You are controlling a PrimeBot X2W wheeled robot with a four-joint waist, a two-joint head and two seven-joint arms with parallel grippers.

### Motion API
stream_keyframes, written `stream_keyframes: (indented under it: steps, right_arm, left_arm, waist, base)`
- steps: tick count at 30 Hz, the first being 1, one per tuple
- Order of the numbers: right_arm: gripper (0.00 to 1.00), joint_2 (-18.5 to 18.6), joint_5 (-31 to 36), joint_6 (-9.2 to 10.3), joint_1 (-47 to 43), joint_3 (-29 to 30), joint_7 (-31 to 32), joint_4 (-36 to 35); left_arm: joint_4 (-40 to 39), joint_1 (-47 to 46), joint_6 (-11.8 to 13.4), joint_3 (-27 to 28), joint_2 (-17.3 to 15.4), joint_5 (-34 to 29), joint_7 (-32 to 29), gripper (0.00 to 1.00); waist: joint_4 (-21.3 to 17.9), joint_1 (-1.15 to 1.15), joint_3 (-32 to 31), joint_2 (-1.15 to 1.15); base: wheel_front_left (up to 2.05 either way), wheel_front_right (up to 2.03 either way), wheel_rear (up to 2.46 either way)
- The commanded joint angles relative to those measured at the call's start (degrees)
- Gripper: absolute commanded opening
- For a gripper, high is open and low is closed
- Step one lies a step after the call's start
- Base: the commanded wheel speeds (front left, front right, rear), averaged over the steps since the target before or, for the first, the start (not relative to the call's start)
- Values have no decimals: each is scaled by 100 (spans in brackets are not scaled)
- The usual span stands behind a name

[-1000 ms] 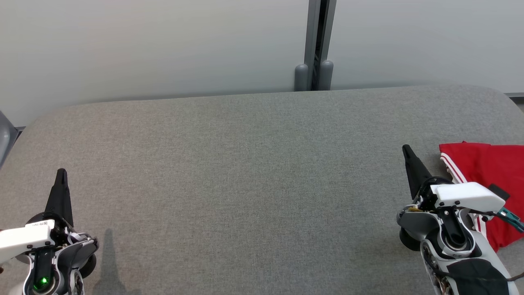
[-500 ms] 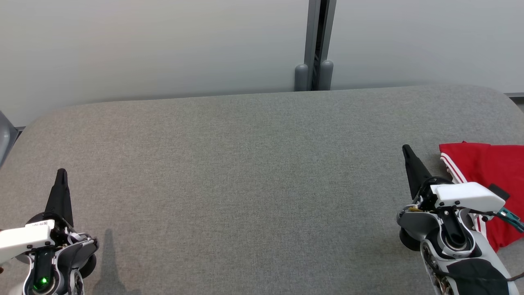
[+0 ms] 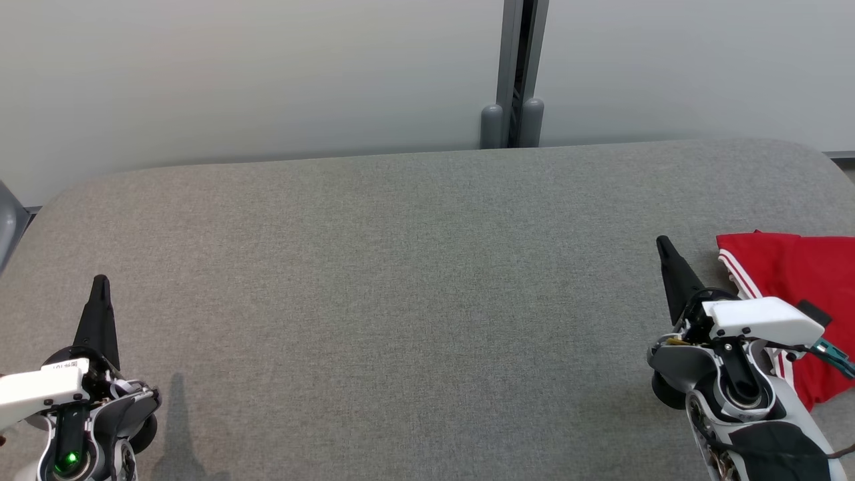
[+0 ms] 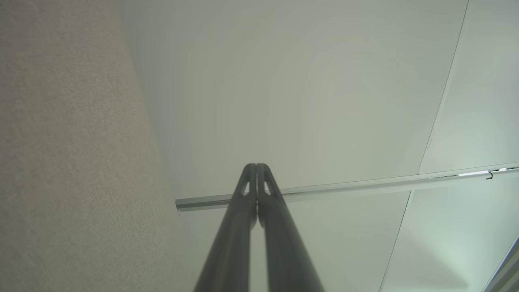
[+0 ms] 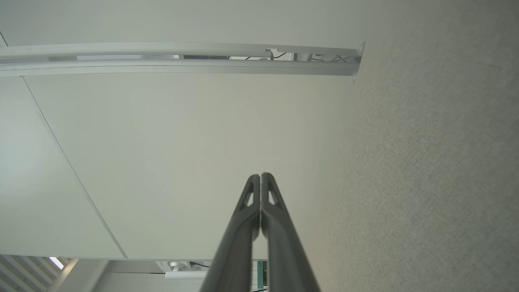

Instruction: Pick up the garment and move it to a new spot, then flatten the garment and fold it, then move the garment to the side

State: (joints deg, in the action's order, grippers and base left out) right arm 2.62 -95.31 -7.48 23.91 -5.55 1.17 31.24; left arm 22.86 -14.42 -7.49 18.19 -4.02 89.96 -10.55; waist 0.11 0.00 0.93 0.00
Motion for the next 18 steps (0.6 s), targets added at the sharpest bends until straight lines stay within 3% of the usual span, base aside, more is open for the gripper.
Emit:
stream_keyframes:
  steps: [1,18]
  right_arm:
    - [0,48,-26,-2,19,7,14,10]
    - [0,48,-27,-2,19,7,14,10]
  left_arm:
    - [-5,-95,-28,22,-5,3,-9,0]
    - [-5,-97,-28,26,-3,-4,-15,0]
  waist:
    - [0,0,0,0]
    - [0,0,0,0]
  base:
    - [0,0,0]
    - [0,0,0]
